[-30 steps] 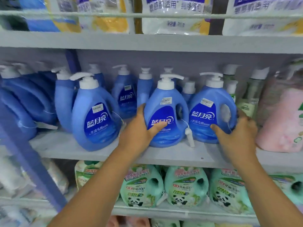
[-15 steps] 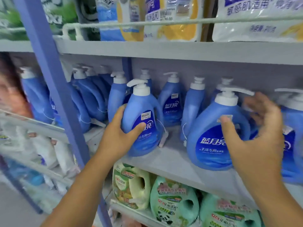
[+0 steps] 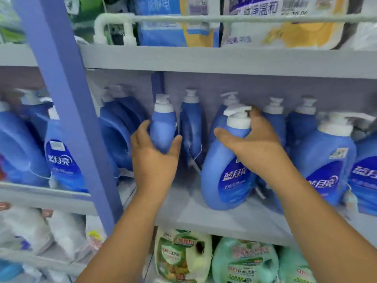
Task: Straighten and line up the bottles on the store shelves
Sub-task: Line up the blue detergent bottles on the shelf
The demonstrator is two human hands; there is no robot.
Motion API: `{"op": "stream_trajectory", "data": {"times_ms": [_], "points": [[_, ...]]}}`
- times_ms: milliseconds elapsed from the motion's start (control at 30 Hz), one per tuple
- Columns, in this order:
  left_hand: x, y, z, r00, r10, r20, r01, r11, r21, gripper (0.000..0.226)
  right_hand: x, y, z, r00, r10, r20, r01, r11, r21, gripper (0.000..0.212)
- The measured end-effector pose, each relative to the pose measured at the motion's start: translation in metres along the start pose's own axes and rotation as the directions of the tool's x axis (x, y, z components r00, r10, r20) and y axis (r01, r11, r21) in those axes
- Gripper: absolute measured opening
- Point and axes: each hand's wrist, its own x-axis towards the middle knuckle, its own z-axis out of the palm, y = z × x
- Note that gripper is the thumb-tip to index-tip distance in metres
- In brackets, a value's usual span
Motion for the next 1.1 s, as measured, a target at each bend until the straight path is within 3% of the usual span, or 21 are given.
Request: {"op": "stream_trajectory", "data": {"times_ms": [67, 100, 200, 333, 433, 533, 833, 967, 1100], "points": [[0.008, -0.001, 0.008, 0.971, -0.205, 0.127, 0.211, 0.977, -0.040, 0.067, -0.006, 0.002, 0.000, 0.997, 0.016, -0.081, -0.013, 0.999, 0.039, 0.033], [0.011, -0.003, 0.012, 0.961, -0.234, 0.144, 0.243, 0.969, -0.046, 0.059, -0.010, 0.004, -0.002, 0.991, 0.017, -0.129, -0.012, 0.999, 0.040, 0.032], [0.022, -0.007, 0.023, 0.960, -0.225, 0.169, 0.233, 0.972, -0.034, 0.052, -0.016, 0.006, -0.011, 0.980, 0.023, -0.196, -0.025, 1.000, -0.004, 0.030], [0.035, -0.010, 0.033, 0.950, -0.214, 0.226, 0.233, 0.970, -0.063, 0.064, -0.008, 0.008, -0.019, 0.991, 0.048, -0.127, -0.059, 0.995, -0.084, 0.036], [0.036, -0.008, 0.038, 0.942, -0.187, 0.280, 0.208, 0.977, -0.047, 0.055, -0.005, 0.010, -0.021, 0.994, 0.045, -0.105, -0.052, 0.996, -0.070, 0.031], [0.036, -0.014, 0.042, 0.927, -0.181, 0.329, 0.244, 0.956, -0.161, 0.045, -0.005, 0.011, -0.021, 0.995, 0.043, -0.090, -0.046, 0.998, -0.032, 0.032], [0.060, -0.026, 0.057, 0.805, -0.089, 0.586, 0.310, 0.906, -0.287, 0.057, -0.007, 0.011, -0.017, 0.991, 0.023, -0.129, -0.022, 1.000, 0.007, 0.027], [0.072, -0.037, 0.071, 0.930, -0.019, 0.367, 0.061, 0.993, -0.104, 0.065, -0.005, 0.014, -0.018, 0.991, 0.024, -0.130, -0.023, 1.000, 0.009, 0.026], [0.089, -0.055, 0.072, 0.966, 0.106, 0.236, -0.139, 0.982, 0.125, 0.063, -0.005, 0.017, -0.018, 0.990, 0.027, -0.137, -0.023, 0.999, 0.029, 0.028]]}}
